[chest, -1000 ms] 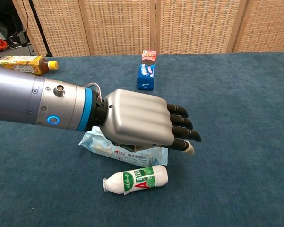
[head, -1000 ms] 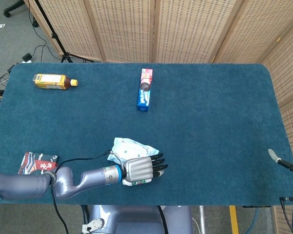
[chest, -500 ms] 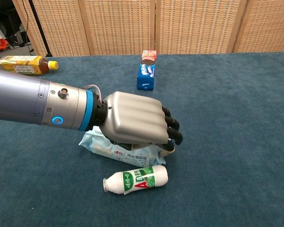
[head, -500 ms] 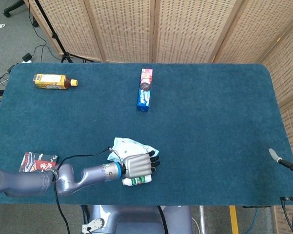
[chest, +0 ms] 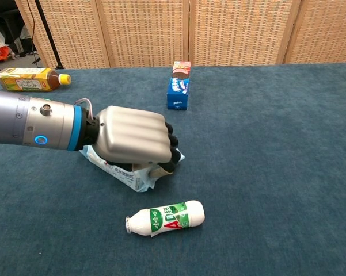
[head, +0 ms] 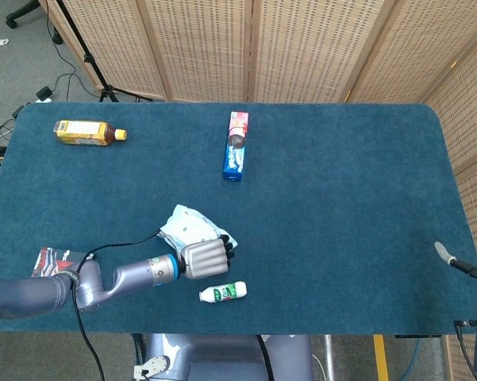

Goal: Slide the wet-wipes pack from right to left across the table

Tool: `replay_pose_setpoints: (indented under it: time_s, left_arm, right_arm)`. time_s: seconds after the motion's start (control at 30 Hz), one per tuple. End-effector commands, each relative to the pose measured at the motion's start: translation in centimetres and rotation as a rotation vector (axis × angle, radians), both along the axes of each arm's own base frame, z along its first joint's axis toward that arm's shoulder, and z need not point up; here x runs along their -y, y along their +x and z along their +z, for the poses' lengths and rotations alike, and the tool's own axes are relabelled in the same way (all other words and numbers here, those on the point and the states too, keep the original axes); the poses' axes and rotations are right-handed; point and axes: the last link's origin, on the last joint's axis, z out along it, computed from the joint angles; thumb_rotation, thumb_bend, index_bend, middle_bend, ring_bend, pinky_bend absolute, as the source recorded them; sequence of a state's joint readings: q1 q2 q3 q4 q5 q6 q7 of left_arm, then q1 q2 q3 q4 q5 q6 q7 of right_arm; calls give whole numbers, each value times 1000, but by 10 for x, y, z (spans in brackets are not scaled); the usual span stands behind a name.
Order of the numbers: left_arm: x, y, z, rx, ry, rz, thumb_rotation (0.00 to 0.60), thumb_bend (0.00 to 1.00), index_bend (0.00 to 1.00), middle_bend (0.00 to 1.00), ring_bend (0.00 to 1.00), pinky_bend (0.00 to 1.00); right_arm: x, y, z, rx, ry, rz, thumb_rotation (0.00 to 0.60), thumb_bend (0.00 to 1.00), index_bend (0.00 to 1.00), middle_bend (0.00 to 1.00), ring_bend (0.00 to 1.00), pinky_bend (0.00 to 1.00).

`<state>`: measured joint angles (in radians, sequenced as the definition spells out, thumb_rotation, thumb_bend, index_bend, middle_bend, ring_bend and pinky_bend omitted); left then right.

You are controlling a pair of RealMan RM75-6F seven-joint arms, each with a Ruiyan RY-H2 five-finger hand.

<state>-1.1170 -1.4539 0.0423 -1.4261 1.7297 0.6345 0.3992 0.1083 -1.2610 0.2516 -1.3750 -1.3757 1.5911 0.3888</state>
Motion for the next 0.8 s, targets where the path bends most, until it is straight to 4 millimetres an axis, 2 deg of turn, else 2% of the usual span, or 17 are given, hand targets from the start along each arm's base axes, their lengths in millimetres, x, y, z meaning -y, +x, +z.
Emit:
replay_pose_setpoints:
  time_s: [0.03, 0.23, 0.47, 0.8]
  left_arm:
    - [-11, -25, 12, 4, 31, 64, 600, 1000, 549, 393, 298, 328]
    - [-32, -60, 31, 23, 94, 173, 600, 1000, 549, 393, 298, 328]
    - [-39, -84, 45, 32, 121, 218, 600, 1000, 549, 393, 298, 328]
    - [-45, -141, 80, -10, 187, 266, 600, 1000, 550, 393, 299, 328]
  right_arm:
    - [0, 1, -1, 3, 6, 3, 600, 2, 9, 0, 0, 0]
    - [0, 3, -2, 0, 9, 9, 600, 2, 9, 0, 0, 0]
    - [0, 4, -5, -4, 17, 10, 600, 2, 6, 0, 0, 0]
    - [1, 4, -6, -2, 23, 12, 600, 2, 6, 0, 0, 0]
